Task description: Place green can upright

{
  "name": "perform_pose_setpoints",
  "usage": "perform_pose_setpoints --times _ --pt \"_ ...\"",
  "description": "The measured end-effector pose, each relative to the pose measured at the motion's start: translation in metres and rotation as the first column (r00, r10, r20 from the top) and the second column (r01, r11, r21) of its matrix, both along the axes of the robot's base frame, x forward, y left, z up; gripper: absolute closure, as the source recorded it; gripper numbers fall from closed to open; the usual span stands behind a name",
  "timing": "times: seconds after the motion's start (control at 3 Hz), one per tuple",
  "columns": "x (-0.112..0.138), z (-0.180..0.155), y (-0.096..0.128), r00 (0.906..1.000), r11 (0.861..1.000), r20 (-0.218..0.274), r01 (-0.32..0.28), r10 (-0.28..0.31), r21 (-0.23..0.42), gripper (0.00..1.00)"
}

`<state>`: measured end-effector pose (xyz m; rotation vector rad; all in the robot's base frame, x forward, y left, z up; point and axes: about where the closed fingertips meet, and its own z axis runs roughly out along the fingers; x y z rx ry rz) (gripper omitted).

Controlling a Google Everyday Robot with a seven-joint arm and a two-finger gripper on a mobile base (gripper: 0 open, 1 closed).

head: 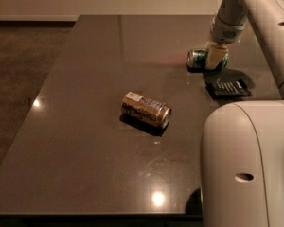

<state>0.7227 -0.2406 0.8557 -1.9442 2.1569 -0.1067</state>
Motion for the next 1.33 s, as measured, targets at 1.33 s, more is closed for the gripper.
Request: perform_pose_setpoints --times 1.33 --pt "-0.022 0.111 0.067 0.8713 0.923 0.307 -0.349 0.383 -0.16 1.0"
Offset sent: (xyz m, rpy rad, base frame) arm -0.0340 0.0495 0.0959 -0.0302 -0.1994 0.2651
